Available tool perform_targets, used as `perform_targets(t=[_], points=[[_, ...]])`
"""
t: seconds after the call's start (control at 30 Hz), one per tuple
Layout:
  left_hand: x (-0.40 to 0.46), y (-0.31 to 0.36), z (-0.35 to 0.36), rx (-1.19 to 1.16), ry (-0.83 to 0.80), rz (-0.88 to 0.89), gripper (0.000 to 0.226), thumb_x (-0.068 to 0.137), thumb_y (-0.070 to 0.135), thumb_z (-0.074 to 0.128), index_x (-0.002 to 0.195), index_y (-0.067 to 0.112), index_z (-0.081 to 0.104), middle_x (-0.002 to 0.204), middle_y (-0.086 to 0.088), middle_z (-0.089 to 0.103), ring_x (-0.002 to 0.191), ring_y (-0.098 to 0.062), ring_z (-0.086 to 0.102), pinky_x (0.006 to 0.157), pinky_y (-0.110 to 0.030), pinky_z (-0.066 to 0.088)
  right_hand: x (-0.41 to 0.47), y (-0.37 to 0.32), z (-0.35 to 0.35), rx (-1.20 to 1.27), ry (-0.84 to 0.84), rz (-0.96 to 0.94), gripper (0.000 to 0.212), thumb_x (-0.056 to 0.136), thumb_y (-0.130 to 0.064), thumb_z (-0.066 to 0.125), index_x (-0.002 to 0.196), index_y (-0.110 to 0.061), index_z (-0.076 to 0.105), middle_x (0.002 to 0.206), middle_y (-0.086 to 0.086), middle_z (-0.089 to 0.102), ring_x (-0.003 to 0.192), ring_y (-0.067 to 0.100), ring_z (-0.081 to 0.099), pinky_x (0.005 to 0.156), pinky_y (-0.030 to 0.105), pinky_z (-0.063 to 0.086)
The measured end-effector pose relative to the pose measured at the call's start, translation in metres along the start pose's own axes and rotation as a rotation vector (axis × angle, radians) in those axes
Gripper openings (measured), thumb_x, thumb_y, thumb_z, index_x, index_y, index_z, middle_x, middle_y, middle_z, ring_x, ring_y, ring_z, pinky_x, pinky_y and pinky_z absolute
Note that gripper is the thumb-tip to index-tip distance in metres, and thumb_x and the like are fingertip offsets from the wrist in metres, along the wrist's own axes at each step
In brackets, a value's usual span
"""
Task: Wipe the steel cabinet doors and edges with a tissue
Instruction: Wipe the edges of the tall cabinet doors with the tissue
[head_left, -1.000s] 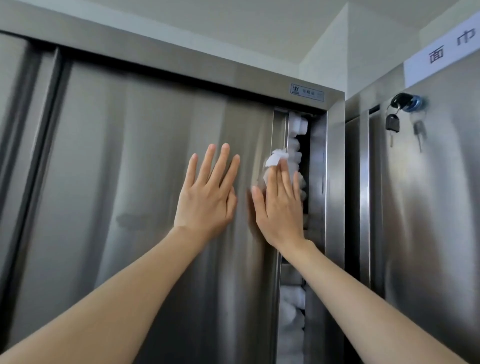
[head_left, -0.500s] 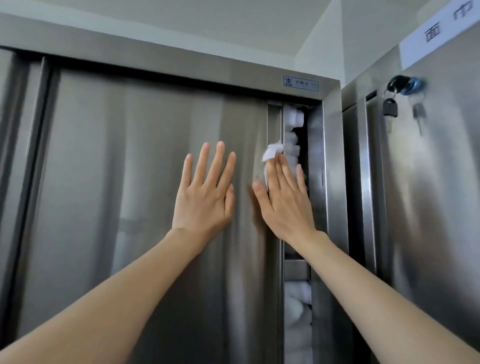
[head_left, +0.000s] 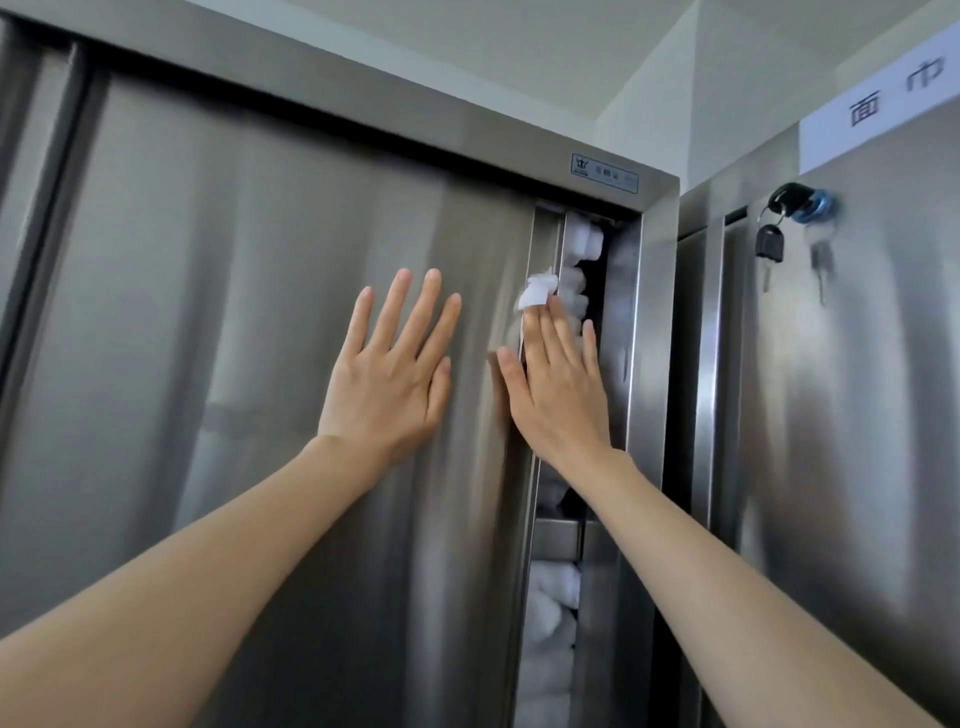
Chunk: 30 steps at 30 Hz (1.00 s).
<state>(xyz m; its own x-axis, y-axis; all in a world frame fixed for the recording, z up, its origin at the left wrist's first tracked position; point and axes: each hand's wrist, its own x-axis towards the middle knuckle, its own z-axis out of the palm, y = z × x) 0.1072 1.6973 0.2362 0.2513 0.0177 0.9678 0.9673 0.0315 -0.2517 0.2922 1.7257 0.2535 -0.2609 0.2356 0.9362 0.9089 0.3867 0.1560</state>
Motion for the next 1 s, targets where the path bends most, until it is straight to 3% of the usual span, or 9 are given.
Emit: perform_targets(t=[0.23,0.43,0.53,0.7,0.9,1.0], points=[[0.001,-0.001,0.001,0.032,-0.003,0.007,0.058,0.100,0.031,0.028,0.156,0.012,0.029,0.163,-0.011,0.021,0.151,-0.033,0.016,0.121,-0.054,0.014,0.086,0.003,-0.028,0.057,-0.002,0.119,0.064,0.107,-0.045,0.015,0.158,-0.007,0.006,0.167,0.006,0.000,0.153,0.013,-0.006,0.122,0.037,-0.011],[0.000,0.000,0.002,0.027,0.018,0.009,0.059,0.100,0.032,0.028,0.155,0.011,0.031,0.163,-0.013,0.022,0.150,-0.035,0.018,0.121,-0.055,0.015,0.014,-0.005,-0.008,0.101,-0.019,0.050,0.081,0.095,-0.059,-0.002,0.158,-0.008,0.002,0.166,0.005,-0.008,0.148,0.007,-0.018,0.120,0.031,-0.017],[0.001,0.000,0.002,0.032,0.025,0.014,0.058,0.100,0.031,0.031,0.155,0.011,0.032,0.162,-0.013,0.023,0.150,-0.036,0.019,0.120,-0.056,0.017,0.036,0.000,-0.017,0.059,-0.058,0.067,0.069,0.105,-0.051,0.010,0.157,-0.007,0.001,0.166,0.005,-0.008,0.150,0.009,-0.017,0.121,0.032,-0.017],[0.001,-0.002,0.004,0.038,0.040,0.015,0.059,0.099,0.031,0.034,0.154,0.012,0.033,0.162,-0.012,0.024,0.150,-0.034,0.019,0.121,-0.054,0.015,0.079,0.006,-0.026,0.039,-0.022,0.084,0.064,0.107,-0.045,0.015,0.158,-0.007,0.004,0.167,0.005,-0.001,0.152,0.011,-0.007,0.123,0.037,-0.011],[0.001,0.000,0.003,0.033,0.050,0.009,0.059,0.099,0.032,0.031,0.153,0.011,0.035,0.162,-0.013,0.026,0.150,-0.035,0.021,0.121,-0.054,0.016,0.017,-0.002,-0.008,0.095,-0.008,0.029,0.085,0.091,-0.060,-0.006,0.158,-0.008,0.005,0.166,0.004,-0.002,0.151,0.009,-0.013,0.122,0.034,-0.014],[0.001,0.001,0.003,0.045,0.046,0.009,0.059,0.099,0.032,0.030,0.154,0.010,0.034,0.162,-0.014,0.025,0.150,-0.035,0.020,0.121,-0.055,0.016,0.033,0.004,-0.017,0.040,-0.047,0.041,0.079,0.097,-0.059,0.000,0.158,-0.008,0.003,0.167,0.004,-0.002,0.152,0.010,-0.011,0.123,0.036,-0.012]])
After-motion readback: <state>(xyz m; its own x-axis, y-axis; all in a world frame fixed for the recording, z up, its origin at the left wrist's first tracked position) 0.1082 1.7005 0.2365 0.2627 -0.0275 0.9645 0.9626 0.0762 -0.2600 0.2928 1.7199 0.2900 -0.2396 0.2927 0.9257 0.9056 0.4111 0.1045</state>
